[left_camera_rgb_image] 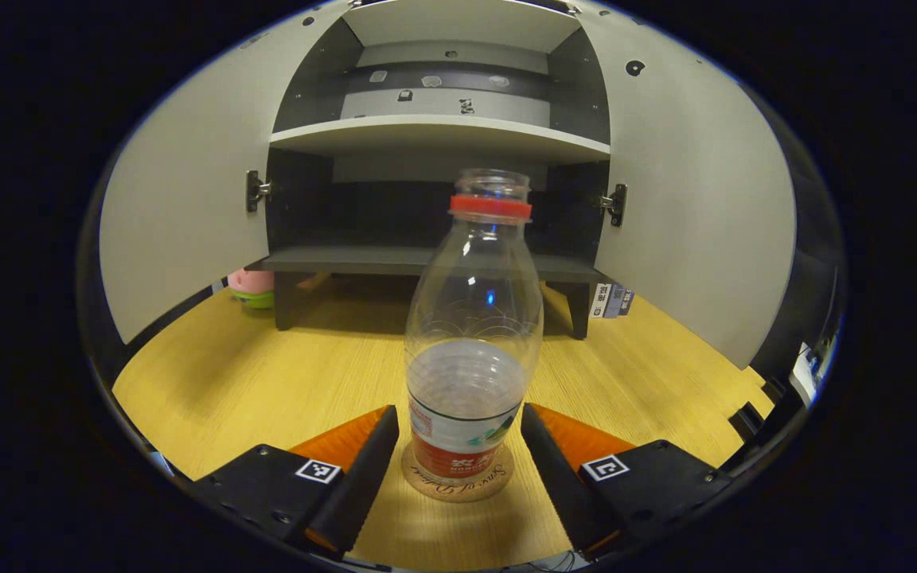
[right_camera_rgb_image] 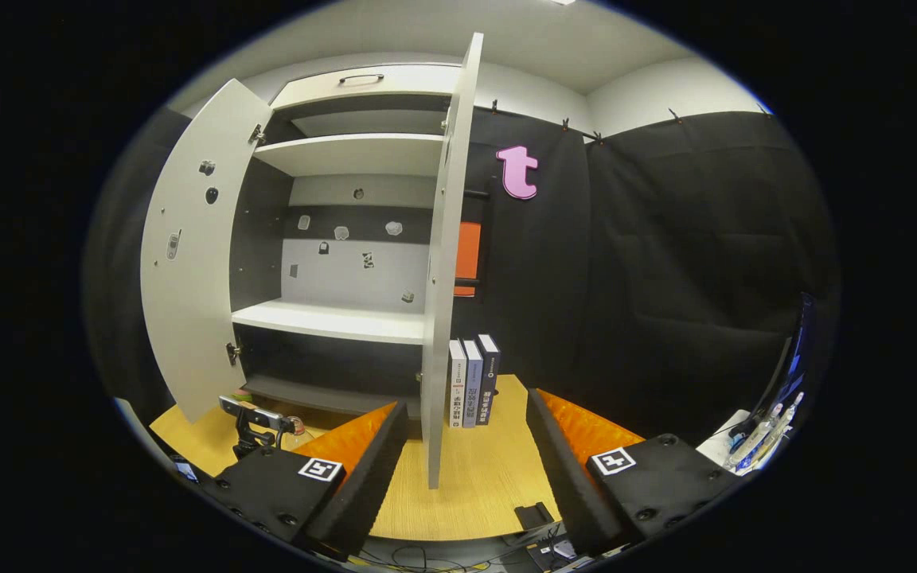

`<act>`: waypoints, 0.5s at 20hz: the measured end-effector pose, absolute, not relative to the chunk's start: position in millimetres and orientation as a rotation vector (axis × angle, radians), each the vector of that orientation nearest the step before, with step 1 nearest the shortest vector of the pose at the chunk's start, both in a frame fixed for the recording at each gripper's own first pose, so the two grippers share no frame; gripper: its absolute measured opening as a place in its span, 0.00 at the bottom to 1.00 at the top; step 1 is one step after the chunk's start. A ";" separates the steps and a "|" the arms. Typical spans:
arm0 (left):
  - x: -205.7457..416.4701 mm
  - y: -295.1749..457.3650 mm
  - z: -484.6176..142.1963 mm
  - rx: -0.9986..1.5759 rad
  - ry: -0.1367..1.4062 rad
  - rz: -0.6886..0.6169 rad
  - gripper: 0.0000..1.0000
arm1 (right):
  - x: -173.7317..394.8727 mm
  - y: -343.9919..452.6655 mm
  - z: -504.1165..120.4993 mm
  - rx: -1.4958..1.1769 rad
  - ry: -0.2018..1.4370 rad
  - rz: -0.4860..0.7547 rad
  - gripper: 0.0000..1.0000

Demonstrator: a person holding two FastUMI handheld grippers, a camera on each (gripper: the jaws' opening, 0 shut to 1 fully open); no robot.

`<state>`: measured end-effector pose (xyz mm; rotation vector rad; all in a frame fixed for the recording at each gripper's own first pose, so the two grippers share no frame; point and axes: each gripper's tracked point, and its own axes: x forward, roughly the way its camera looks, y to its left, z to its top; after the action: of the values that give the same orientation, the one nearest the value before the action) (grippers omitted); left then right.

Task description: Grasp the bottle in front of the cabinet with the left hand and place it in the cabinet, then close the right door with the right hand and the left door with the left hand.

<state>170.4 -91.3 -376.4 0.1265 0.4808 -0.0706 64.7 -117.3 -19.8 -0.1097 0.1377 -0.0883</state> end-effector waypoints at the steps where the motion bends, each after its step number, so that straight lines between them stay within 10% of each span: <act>1: 170.8 -93.3 -371.8 0.128 0.479 -0.079 0.75 | 67.0 -117.0 -19.7 -0.106 0.138 -0.082 0.97; 10: 176.1 -116.1 -273.9 0.118 0.435 -0.126 0.74 | 80.1 -118.5 -16.4 -0.096 0.113 -0.024 0.97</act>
<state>176.1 -116.1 -273.9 0.1177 0.4354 -0.1257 80.1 -118.5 -16.4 -0.0964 0.1127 -0.0237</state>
